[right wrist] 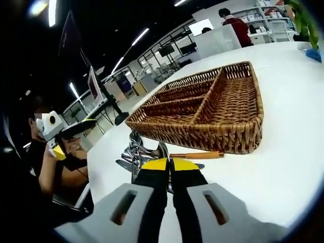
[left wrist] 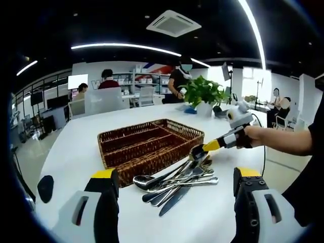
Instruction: Arrange the knives, forks, and spoons in their matching storage slots by inserting each utensil handle-first until every utensil is classified and aligned in the correct compartment
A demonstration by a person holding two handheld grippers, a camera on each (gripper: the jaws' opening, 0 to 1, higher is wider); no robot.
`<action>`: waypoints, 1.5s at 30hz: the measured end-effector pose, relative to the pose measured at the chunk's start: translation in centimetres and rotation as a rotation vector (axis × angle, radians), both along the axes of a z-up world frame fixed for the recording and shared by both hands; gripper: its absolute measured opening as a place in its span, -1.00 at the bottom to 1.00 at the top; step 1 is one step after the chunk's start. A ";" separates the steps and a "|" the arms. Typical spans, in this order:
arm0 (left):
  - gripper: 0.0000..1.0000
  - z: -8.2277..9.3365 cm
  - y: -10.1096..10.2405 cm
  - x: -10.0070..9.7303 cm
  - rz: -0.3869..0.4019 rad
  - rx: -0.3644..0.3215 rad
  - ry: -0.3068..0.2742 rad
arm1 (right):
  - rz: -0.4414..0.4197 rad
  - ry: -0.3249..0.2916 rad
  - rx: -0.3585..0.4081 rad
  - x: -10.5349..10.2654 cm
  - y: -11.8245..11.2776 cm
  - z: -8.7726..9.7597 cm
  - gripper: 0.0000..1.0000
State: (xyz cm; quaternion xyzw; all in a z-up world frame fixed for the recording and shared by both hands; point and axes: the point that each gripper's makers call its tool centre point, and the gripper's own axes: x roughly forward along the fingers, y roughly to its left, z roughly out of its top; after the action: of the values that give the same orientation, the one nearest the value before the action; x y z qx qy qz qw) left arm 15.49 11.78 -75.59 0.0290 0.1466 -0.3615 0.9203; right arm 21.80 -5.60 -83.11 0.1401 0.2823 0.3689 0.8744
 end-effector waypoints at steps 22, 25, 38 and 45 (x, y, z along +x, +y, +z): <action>0.93 0.3 0.8 0.3 0.009 0.012 -0.004 | -0.002 -0.111 0.078 2.5 0.9 5.8 -1.00; 0.93 0.4 1.0 0.3 0.012 0.011 -0.006 | -0.005 -0.131 0.076 3.5 1.0 6.7 -1.00; 0.93 0.8 2.0 0.9 0.028 0.023 -0.014 | -0.080 -0.173 0.087 8.9 0.6 8.9 -1.00; 0.93 0.9 1.9 1.2 0.027 0.022 -0.015 | -0.123 -0.168 0.090 11.6 0.4 9.5 -1.00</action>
State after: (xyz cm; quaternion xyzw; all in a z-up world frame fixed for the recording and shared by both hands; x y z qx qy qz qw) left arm 16.71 13.72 -74.73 0.0397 0.1441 -0.3473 0.9258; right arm 33.38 -5.24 -73.62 0.1648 0.1820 0.3374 0.9088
